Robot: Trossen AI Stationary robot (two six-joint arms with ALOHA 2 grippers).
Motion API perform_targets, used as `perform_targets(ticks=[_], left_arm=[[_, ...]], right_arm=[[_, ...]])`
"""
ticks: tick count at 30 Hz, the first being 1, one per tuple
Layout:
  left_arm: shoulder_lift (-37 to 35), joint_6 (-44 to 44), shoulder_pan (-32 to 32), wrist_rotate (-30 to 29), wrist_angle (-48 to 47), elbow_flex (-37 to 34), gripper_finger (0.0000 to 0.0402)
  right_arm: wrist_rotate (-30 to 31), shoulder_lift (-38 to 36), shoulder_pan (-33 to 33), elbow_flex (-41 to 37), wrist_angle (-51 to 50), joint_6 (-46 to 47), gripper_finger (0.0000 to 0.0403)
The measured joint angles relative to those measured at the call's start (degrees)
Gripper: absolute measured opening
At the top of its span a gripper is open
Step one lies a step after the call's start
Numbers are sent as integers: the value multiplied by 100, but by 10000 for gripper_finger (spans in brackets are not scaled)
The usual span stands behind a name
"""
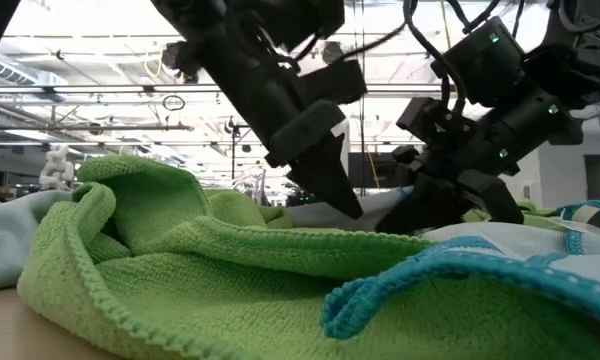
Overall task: Fold microfiber towels
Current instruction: Put the top center blue microfiber cloth into the bin
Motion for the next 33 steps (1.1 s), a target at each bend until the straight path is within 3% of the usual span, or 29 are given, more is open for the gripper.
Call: perform_targets(ticks=[5, 10, 16, 22, 25, 30, 33], left_arm=[[18, 514, -266, -1158, 157, 2, 232], [24, 530, -344, -1154, 367, 2, 274], [269, 426, -191, -1212, 359, 9, 275], [335, 195, 20, -1476, 112, 4, 220], [337, 302, 27, -1536, 107, 4, 163], [289, 368, 27, -1453, -108, 4, 36], [160, 401, 72, -1451, -338, 4, 20]], right_arm=[[-118, 0, -47, -2, 4, 70, 14], [-189, 0, -137, -2, 45, 270, 15], [-444, 0, -224, 0, 41, 447, 23], [-450, -2, -258, 0, 41, 481, 15], [-447, -2, -260, -2, 81, 514, 25], [-435, -2, -255, -1, 96, 512, 52], [-426, -6, -217, 2, 121, 513, 71]])
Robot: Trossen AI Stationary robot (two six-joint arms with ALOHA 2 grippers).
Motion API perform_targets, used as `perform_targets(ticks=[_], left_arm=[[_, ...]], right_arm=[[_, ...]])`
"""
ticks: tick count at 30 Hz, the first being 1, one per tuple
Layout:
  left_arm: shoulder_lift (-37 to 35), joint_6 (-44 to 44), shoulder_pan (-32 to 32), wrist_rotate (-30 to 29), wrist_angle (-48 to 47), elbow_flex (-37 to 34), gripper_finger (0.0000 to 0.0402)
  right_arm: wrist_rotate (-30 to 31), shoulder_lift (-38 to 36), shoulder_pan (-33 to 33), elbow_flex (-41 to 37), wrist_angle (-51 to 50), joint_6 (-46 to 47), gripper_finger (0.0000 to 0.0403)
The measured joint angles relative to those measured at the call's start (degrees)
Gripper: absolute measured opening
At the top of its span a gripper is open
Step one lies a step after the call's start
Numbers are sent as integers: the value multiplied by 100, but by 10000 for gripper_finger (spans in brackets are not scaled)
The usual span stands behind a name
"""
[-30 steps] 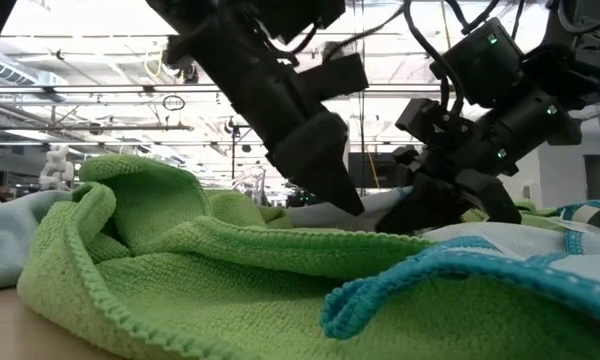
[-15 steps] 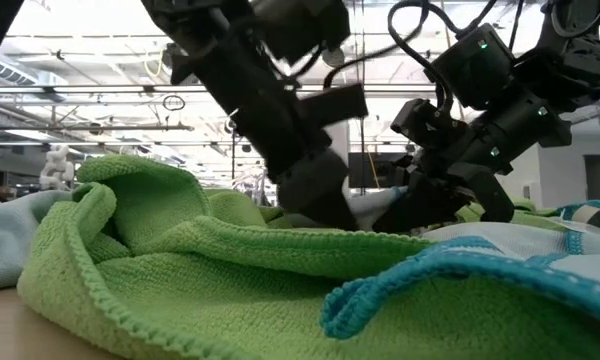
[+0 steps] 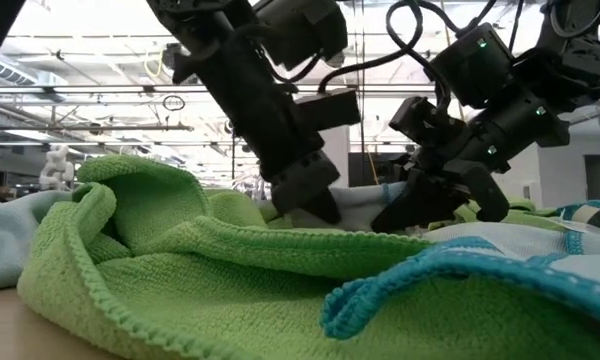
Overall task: Fold microfiber towels
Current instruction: Put the top center blue microfiber cloth into the bin
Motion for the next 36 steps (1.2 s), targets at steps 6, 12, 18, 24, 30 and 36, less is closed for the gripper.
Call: perform_targets(ticks=[6, 12, 18, 24, 30, 36], left_arm=[[-674, 144, 184, 66, -1270, -2, 20], [-1691, 163, 499, 131, -2291, -2, 21], [-2737, 439, 826, -91, -3114, -2, 20], [-3488, 1165, 1385, -390, -3287, 0, 17], [-3605, 1856, 2247, -461, -3282, -209, 24], [-3605, 2453, 3094, -423, -2371, -937, 16]], right_arm=[[-4, -274, 86, -7, -272, -1, 109], [-7, -899, 123, -8, -1259, 217, 122], [-5, -1314, 123, -3, -1882, 516, 116], [2, -1399, 123, -7, -1948, 516, 114], [9, -1399, 123, -7, -1916, 507, 114], [11, -1399, 123, -7, -1920, 501, 114]])
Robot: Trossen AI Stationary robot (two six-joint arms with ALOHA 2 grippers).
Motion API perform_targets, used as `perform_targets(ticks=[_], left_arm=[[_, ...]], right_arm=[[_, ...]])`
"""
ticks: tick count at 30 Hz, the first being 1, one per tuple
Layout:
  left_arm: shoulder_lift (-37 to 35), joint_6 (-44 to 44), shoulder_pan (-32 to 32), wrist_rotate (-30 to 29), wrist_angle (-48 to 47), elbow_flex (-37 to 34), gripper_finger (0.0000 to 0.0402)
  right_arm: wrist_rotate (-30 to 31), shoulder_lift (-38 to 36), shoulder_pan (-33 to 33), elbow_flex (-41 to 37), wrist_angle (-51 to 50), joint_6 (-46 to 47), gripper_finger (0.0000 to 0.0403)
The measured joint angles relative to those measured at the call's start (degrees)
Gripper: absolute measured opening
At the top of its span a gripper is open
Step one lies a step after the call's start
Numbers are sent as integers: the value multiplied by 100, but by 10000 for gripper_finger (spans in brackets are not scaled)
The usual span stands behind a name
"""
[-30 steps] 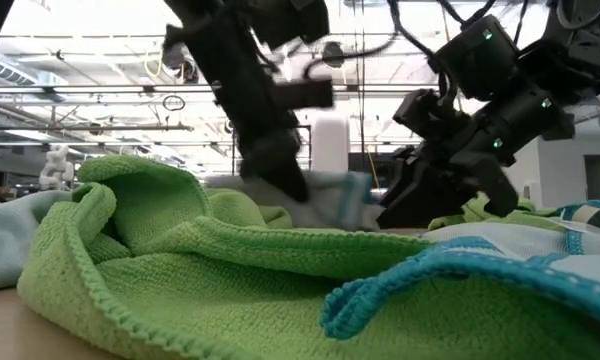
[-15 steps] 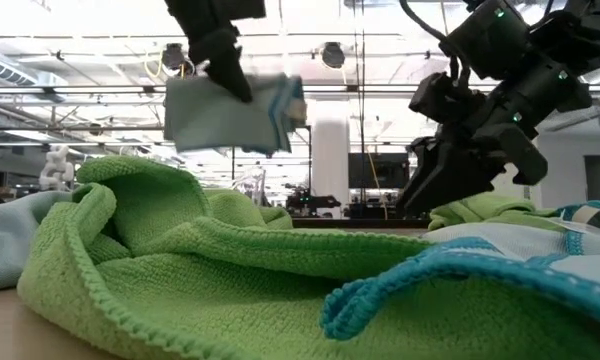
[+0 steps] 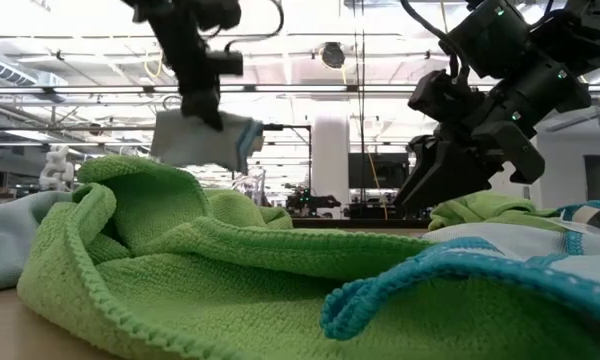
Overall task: Fold microfiber towels
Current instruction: Put the top center blue microfiber cloth into the bin
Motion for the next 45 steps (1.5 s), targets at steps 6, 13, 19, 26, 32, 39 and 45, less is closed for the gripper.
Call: perform_targets(ticks=[6, 13, 19, 26, 32, 39, 45], left_arm=[[-4, 721, 506, 101, 1144, -731, 27], [1, 1176, 924, 432, 2257, -1562, 16], [-1, 1399, 1106, 455, 2990, -1988, 34], [232, 1507, 1237, 639, 3381, -2182, 16], [434, 1609, 1198, -60, 3846, -2172, 27], [521, 1756, 1160, 87, 3974, -2165, 16], [877, 1602, 1116, 319, 3826, -2167, 43]], right_arm=[[9, 0, -5, 0, 0, -54, 114], [12, 0, -7, 0, 0, -50, 114], [13, 0, -7, 0, 2, -55, 114], [9, 0, -9, 0, 157, -111, 114], [0, 0, -9, 0, 212, -127, 114], [7, 0, -17, 0, 216, -156, 114], [-2, 0, -15, 0, 214, -129, 114]])
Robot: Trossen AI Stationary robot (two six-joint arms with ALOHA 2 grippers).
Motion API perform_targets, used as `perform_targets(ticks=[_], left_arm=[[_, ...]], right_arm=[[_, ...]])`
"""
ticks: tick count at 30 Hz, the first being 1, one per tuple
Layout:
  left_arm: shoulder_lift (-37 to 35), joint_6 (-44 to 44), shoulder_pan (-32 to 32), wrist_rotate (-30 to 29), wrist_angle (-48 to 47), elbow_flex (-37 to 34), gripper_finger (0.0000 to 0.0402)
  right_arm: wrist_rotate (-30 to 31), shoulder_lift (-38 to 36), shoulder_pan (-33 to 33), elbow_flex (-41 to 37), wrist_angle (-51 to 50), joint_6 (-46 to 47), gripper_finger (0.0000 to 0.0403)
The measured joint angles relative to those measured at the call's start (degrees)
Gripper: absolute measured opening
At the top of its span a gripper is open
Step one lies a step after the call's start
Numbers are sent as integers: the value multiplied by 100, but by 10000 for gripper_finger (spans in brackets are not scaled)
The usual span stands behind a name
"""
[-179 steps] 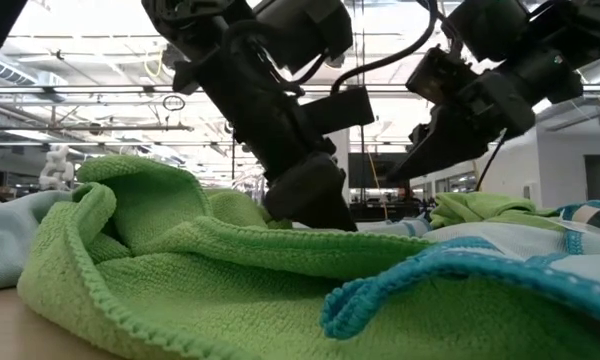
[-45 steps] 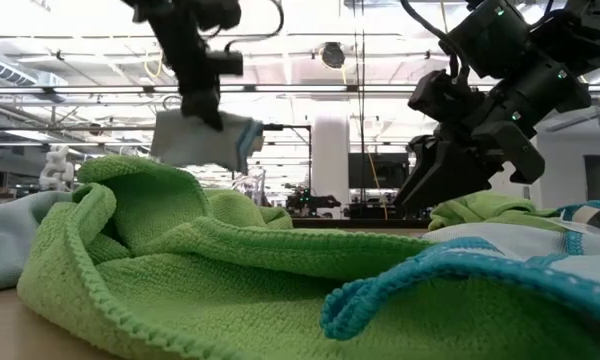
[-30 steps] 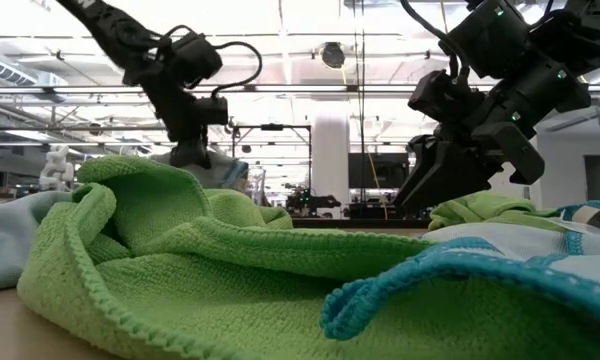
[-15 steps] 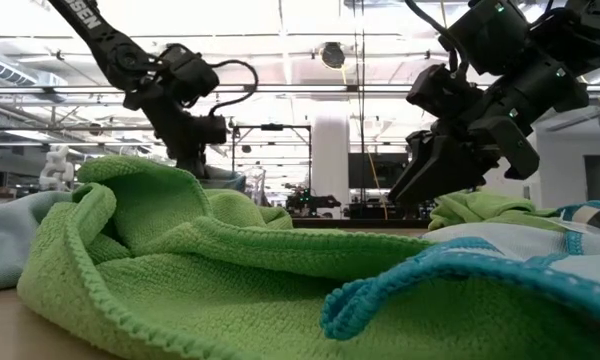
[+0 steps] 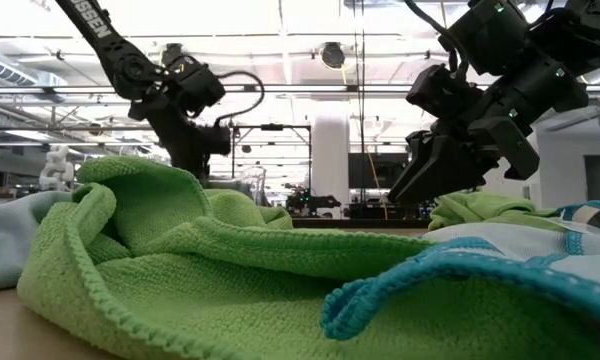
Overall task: Fold microfiber towels
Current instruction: Put the top center blue microfiber cloth into the bin
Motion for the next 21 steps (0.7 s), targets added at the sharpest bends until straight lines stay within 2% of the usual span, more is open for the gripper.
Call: perform_targets(ticks=[8, 13, 18, 21], left_arm=[[-9, 7, -198, -78, -55, 0, 57], [-117, 294, -448, -597, -58, 1, 56], [-229, 465, -759, -1040, -40, 10, 19], [-226, 471, -939, -1466, -63, 11, 16]], right_arm=[[8, 0, 0, 0, 0, -46, 114], [11, 2, 0, 0, 4, -48, 114], [13, 2, 0, 0, 2, -46, 114], [13, 2, 0, 0, 2, -37, 114]])
